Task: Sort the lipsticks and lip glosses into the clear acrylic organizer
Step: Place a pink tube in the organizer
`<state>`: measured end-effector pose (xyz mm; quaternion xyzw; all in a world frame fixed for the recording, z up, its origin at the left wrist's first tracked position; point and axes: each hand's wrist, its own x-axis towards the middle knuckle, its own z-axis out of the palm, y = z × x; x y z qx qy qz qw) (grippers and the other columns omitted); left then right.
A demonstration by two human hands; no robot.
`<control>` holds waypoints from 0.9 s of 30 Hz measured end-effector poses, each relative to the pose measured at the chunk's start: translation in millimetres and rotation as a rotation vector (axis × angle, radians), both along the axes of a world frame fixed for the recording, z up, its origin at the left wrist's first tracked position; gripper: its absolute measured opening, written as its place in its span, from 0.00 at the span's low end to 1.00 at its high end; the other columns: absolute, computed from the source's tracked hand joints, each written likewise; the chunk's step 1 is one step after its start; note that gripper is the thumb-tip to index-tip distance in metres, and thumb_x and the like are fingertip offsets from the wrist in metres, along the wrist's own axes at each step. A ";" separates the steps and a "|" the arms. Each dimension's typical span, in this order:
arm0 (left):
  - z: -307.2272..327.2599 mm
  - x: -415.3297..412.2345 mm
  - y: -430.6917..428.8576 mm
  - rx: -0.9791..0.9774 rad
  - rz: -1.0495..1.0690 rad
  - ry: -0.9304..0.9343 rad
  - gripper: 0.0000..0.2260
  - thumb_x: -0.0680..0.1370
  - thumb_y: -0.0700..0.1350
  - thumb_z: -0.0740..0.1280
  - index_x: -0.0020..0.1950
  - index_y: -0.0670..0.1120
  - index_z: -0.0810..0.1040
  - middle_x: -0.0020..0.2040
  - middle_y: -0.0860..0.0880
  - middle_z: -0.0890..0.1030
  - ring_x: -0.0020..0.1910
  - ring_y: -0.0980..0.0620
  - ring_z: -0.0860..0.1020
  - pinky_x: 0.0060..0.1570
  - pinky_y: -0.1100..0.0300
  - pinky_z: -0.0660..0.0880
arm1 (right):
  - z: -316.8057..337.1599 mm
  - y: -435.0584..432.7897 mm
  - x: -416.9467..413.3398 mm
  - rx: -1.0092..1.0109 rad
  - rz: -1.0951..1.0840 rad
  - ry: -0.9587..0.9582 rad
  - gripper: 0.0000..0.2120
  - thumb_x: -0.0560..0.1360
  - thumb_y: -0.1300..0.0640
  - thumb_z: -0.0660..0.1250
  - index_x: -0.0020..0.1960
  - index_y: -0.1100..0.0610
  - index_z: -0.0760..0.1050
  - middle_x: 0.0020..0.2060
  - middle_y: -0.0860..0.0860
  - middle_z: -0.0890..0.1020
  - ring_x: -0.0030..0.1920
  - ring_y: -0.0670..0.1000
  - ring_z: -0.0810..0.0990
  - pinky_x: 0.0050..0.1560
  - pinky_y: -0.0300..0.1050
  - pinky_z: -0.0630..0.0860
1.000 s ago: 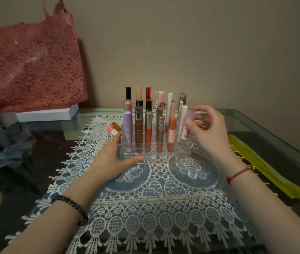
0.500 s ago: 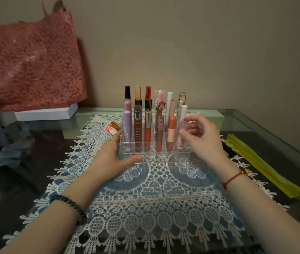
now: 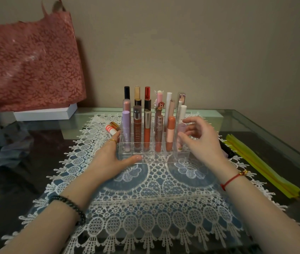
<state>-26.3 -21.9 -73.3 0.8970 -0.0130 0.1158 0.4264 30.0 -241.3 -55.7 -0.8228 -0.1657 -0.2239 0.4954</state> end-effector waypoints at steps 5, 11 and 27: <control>-1.0 2.4 2.3 0.030 -0.007 0.005 0.44 0.62 0.58 0.71 0.72 0.52 0.53 0.62 0.52 0.73 0.52 0.56 0.72 0.51 0.62 0.66 | 1.9 -1.1 -1.0 0.014 0.003 -0.008 0.15 0.69 0.62 0.70 0.53 0.52 0.72 0.42 0.44 0.77 0.43 0.42 0.77 0.40 0.29 0.73; -0.8 3.0 1.3 0.025 -0.023 -0.003 0.45 0.62 0.58 0.71 0.72 0.52 0.52 0.63 0.51 0.72 0.51 0.58 0.70 0.52 0.61 0.65 | 11.2 -7.2 -0.8 0.070 -0.031 -0.051 0.14 0.70 0.57 0.69 0.54 0.51 0.72 0.42 0.43 0.78 0.42 0.39 0.77 0.39 0.26 0.73; -2.4 4.1 1.8 0.018 -0.015 -0.032 0.46 0.57 0.62 0.69 0.71 0.54 0.56 0.51 0.62 0.71 0.43 0.65 0.71 0.48 0.62 0.66 | 5.4 -82.8 11.9 -0.445 -0.333 0.248 0.16 0.68 0.50 0.70 0.55 0.53 0.76 0.52 0.52 0.79 0.36 0.46 0.77 0.30 0.37 0.73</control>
